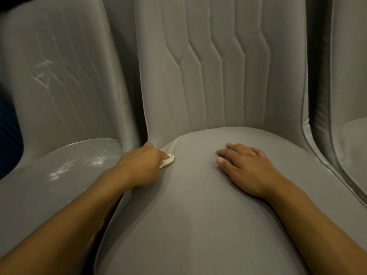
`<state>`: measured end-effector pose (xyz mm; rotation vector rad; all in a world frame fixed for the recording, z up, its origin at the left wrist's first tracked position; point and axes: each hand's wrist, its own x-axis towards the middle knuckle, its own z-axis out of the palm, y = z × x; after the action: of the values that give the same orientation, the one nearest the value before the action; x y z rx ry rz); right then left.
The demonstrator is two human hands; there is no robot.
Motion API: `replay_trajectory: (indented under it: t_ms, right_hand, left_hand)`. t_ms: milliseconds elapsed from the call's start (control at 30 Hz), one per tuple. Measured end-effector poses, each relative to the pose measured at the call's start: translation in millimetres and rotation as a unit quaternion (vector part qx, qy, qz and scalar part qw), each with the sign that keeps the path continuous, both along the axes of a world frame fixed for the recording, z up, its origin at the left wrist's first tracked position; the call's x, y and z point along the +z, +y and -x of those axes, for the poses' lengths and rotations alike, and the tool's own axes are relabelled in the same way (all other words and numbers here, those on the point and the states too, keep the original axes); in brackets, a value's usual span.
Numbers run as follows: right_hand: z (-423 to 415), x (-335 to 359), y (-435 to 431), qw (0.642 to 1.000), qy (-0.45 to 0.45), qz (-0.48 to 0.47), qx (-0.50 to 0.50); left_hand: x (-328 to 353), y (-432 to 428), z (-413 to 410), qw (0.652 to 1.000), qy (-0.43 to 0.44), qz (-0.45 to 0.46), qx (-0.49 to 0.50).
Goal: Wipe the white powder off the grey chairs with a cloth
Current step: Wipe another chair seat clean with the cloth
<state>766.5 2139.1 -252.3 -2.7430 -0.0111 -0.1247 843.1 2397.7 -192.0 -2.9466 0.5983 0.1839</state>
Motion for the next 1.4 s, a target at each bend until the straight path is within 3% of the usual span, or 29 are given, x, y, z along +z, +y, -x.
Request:
replay_trajectory:
  t_ms: [133,267,500,633,800,900,1000,1067,1167,1300,1400]
  right_hand:
    - [-0.1,-0.3,0.0,1.000,-0.001,0.006,0.000]
    - [-0.1,-1.1,-2.7,1.000,-0.004,0.008,0.004]
    - [-7.1,-5.8,-5.7,1.000,-0.021,0.004,0.003]
    - [-10.3,-5.7,-5.9,0.999,-0.037,0.009,0.003]
    - [-2.7,-2.9,-3.1,0.999,-0.024,0.034,0.013]
    - [-1.9,0.1,-2.4,0.999,-0.021,0.045,0.014]
    - [1.9,1.5,-3.1,0.999,-0.040,0.015,0.026]
    - [6.8,4.5,-7.0,0.992,-0.070,-0.105,0.014]
    - [15.9,15.0,-17.7,0.944,-0.121,-0.303,-0.052]
    - [34.1,25.1,-14.9,0.925,-0.146,-0.344,-0.065]
    - [47.3,21.4,-2.6,0.961,-0.084,-0.262,-0.037]
  left_hand:
    - [-10.5,-26.1,-29.6,0.995,-0.075,0.057,-0.014]
    - [-24.6,-59.7,-48.1,0.995,-0.100,0.005,0.011]
    - [-17.3,-26.2,-13.8,0.999,-0.036,0.010,0.003]
    - [-23.2,3.5,29.7,0.997,-0.037,0.061,-0.008]
    - [-30.6,39.1,59.5,0.976,-0.081,0.201,0.028]
    - [-39.4,46.7,65.9,0.967,-0.139,0.200,0.079]
    - [-43.3,35.3,84.4,0.969,-0.140,0.203,0.026]
    - [-40.4,24.4,91.6,0.967,-0.109,0.230,-0.015]
    - [-38.8,-4.3,93.5,0.943,-0.037,0.326,-0.050]
    - [-33.6,-74.4,97.4,0.905,0.050,0.423,-0.001]
    - [-27.1,-106.8,101.5,0.837,0.177,0.518,-0.014]
